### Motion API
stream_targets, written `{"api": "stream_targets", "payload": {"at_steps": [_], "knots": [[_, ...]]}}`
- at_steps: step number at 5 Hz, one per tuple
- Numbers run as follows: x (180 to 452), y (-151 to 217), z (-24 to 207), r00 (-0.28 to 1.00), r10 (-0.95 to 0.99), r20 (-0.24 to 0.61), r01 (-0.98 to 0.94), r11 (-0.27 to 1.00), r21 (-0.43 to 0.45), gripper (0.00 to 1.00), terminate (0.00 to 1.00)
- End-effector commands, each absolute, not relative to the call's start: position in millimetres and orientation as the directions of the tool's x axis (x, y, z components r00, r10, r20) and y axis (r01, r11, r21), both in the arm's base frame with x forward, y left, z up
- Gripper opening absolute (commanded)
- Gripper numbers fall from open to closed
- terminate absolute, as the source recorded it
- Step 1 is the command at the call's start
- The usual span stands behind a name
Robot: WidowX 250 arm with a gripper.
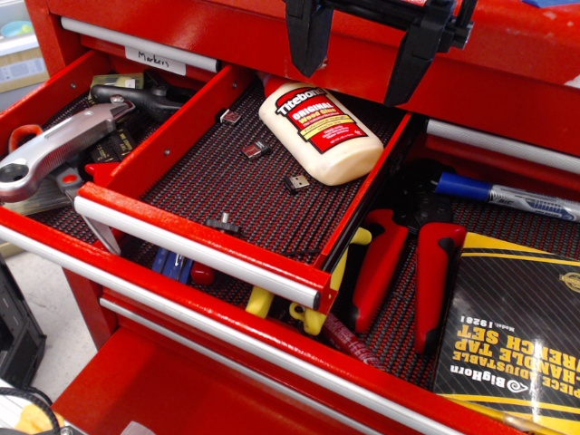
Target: Pick up box cutter and put into drawer
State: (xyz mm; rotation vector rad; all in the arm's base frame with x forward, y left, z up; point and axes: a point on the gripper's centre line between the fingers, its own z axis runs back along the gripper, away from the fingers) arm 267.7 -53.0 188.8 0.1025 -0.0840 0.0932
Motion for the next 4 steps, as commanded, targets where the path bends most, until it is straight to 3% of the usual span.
{"api": "stream_targets", "payload": {"at_steps": [1,3,4], "knots": [[268,-53,189,0.992,0.089,0.088,-0.097,0.99,0.098,1.0,0.0],[270,42,185,0.998,-0.021,0.067,0.007,0.98,0.198,1.0,0.0],[268,83,163,0.994,-0.056,0.094,0.034,0.975,0.22,1.0,0.0]]}}
